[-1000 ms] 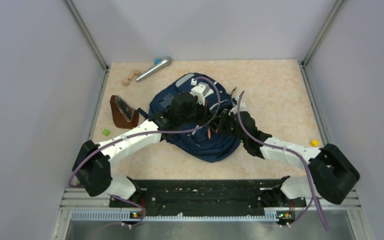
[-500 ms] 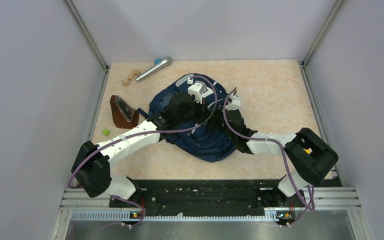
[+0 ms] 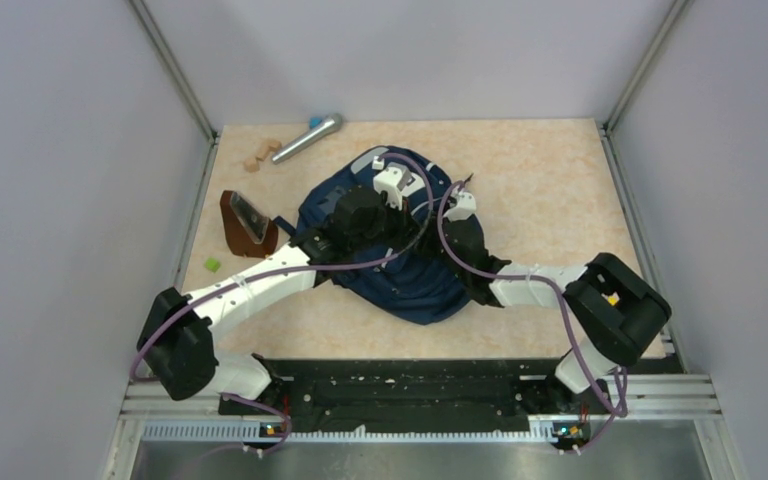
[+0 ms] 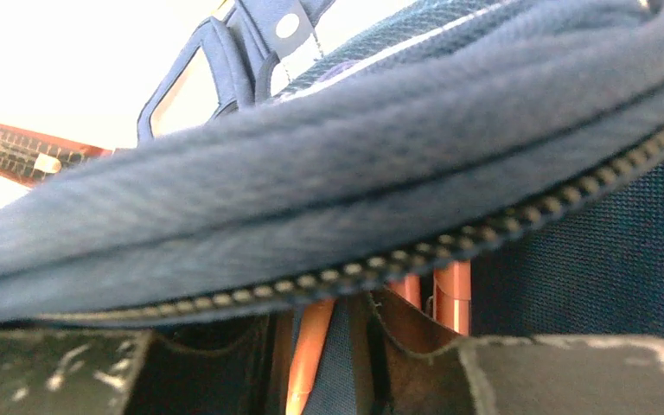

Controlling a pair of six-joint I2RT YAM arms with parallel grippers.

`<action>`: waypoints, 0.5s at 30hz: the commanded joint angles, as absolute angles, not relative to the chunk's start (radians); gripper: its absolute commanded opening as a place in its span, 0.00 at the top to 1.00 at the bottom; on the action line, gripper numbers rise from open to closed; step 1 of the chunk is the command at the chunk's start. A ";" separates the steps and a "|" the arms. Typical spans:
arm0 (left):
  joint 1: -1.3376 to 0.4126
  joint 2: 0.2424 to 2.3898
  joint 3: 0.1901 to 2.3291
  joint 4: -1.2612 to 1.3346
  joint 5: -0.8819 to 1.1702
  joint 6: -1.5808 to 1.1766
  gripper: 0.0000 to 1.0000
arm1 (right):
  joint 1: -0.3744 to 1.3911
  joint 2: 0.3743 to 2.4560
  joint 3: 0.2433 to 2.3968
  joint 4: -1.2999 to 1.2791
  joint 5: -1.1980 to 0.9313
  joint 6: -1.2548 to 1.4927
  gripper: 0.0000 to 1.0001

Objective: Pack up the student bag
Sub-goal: Place the stationery in the student bag.

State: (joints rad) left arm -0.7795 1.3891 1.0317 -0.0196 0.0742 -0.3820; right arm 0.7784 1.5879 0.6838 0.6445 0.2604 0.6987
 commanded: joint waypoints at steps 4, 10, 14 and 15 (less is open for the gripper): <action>-0.801 1.336 1.058 0.008 0.067 -0.319 0.98 | 0.802 1.431 0.683 0.621 0.252 0.570 0.65; -0.800 1.340 1.059 0.008 0.028 -0.316 0.98 | 0.802 1.277 0.633 0.521 0.232 0.501 0.55; -0.799 1.340 1.058 0.003 0.011 -0.311 0.98 | 0.793 1.171 0.597 0.399 0.303 0.466 0.51; -0.799 1.339 1.057 0.003 0.009 -0.310 0.98 | 0.786 1.146 0.585 0.372 0.315 0.459 0.51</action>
